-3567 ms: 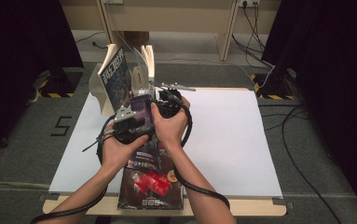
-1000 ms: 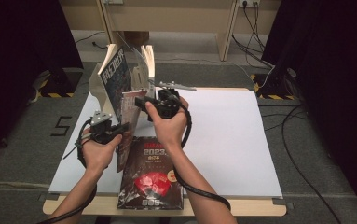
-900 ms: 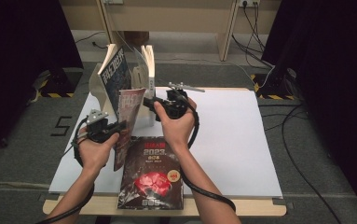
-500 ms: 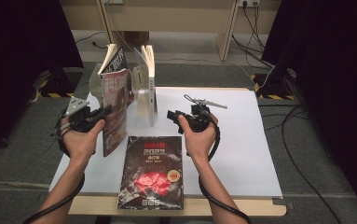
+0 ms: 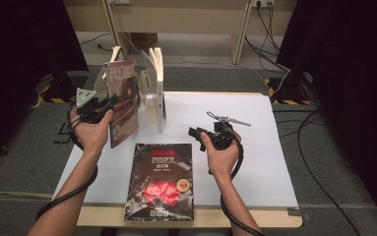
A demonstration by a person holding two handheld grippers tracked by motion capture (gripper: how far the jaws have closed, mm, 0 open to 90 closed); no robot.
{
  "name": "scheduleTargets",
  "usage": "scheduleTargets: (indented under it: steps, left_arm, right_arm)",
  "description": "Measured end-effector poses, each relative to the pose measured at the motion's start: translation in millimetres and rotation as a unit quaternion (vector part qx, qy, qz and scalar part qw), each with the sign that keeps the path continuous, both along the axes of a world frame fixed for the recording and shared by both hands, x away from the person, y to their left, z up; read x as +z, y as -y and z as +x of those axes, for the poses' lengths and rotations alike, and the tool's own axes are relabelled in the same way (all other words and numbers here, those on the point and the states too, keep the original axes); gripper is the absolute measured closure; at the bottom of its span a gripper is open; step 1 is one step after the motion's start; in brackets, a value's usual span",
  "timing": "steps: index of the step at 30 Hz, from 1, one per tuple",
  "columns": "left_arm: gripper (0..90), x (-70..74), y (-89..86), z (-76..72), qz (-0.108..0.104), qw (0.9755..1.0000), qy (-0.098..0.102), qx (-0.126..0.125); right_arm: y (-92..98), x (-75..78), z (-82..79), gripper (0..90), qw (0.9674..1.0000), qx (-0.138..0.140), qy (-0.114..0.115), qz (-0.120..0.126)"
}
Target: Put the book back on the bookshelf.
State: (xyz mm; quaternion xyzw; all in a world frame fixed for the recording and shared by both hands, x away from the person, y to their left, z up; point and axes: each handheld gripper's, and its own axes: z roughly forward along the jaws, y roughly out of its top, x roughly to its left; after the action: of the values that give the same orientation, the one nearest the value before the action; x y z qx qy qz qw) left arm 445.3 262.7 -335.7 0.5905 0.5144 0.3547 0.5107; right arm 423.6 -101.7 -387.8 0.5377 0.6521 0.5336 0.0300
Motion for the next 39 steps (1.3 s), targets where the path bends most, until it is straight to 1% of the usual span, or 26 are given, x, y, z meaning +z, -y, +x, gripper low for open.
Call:
scheduleTargets:
  steps: [3, 4, 5, 10, 14, 18, 20, 21, 25, 28, 31, 35, 39]
  left_arm:
    - [83.1, 1.7, 2.0, 4.1, 0.000, 1.0000, 0.004, 0.002]
    - [83.2, 2.5, 2.5, 4.7, -0.001, 1.0000, 0.007, 0.002]
    - [83.2, 3.4, 2.9, 5.3, -0.003, 1.0000, 0.008, 0.001]
    - [83.1, 9.7, 3.2, 11.0, -0.002, 0.9998, 0.021, 0.003]
    - [83.1, 14.4, 2.7, 17.0, 0.007, 0.9994, 0.031, 0.008]
    - [83.0, 17.7, 1.5, 23.4, 0.008, 0.9989, 0.044, 0.016]
    - [83.0, 18.4, 1.6, 28.1, 0.017, 0.9986, 0.048, 0.018]
    - [83.0, 18.5, 1.7, 29.9, 0.020, 0.9985, 0.048, 0.018]
    - [83.0, 16.4, 0.5, 40.1, 0.030, 0.9984, 0.042, 0.022]
    - [83.0, 14.2, 1.4, 44.1, 0.035, 0.9984, 0.037, 0.023]
    - [83.0, 12.6, 3.0, 47.7, 0.039, 0.9983, 0.036, 0.024]
    - [83.0, 10.1, 3.5, 56.1, 0.037, 0.9983, 0.037, 0.027]
    - [83.0, 6.9, 4.8, 64.0, 0.037, 0.9979, 0.045, 0.028]
  right_arm:
    - [2.8, -2.4, -1.1, 60.6, 1.0000, -0.003, -0.003, -0.001]
    - [3.9, -3.4, -1.3, 60.6, 1.0000, -0.003, 0.000, -0.002]
    - [4.2, -3.6, -2.0, 60.7, 1.0000, -0.005, -0.004, -0.001]
    - [6.2, -6.2, -2.4, 60.7, 1.0000, -0.005, -0.005, -0.005]
    - [7.4, -9.2, -3.8, 60.7, 1.0000, -0.005, -0.004, -0.007]
    - [8.2, -12.2, -4.0, 60.7, 0.9999, -0.007, -0.008, -0.007]
    - [8.4, -13.5, -4.2, 60.7, 0.9999, -0.006, -0.008, -0.008]
    - [8.5, -14.4, -4.2, 60.7, 0.9999, -0.005, -0.005, -0.011]
    - [8.6, -17.0, -4.5, 60.6, 0.9999, -0.004, -0.011, -0.011]
    - [8.3, -19.2, -4.4, 60.7, 0.9998, -0.007, -0.015, -0.009]
    - [9.1, -20.4, -3.4, 60.7, 0.9998, -0.005, -0.012, -0.013]
    - [9.1, -21.0, -3.7, 60.7, 0.9998, -0.005, -0.011, -0.015]
    - [9.8, -22.8, -4.1, 60.7, 0.9998, -0.007, -0.008, -0.016]
